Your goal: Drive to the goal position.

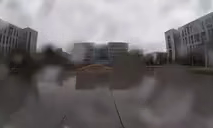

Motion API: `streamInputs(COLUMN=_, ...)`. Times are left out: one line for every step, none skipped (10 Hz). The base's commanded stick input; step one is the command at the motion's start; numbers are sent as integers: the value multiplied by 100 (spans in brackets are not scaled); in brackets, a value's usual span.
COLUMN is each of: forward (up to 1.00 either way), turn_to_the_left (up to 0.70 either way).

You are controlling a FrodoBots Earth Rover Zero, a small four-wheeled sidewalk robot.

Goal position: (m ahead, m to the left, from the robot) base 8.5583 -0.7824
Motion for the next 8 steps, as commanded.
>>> streamInputs(forward=100, turn_to_the_left=2)
streamInputs(forward=100, turn_to_the_left=2)
streamInputs(forward=100, turn_to_the_left=2)
streamInputs(forward=100, turn_to_the_left=2)
streamInputs(forward=100, turn_to_the_left=2)
streamInputs(forward=100, turn_to_the_left=2)
streamInputs(forward=100, turn_to_the_left=2)
streamInputs(forward=100, turn_to_the_left=2)
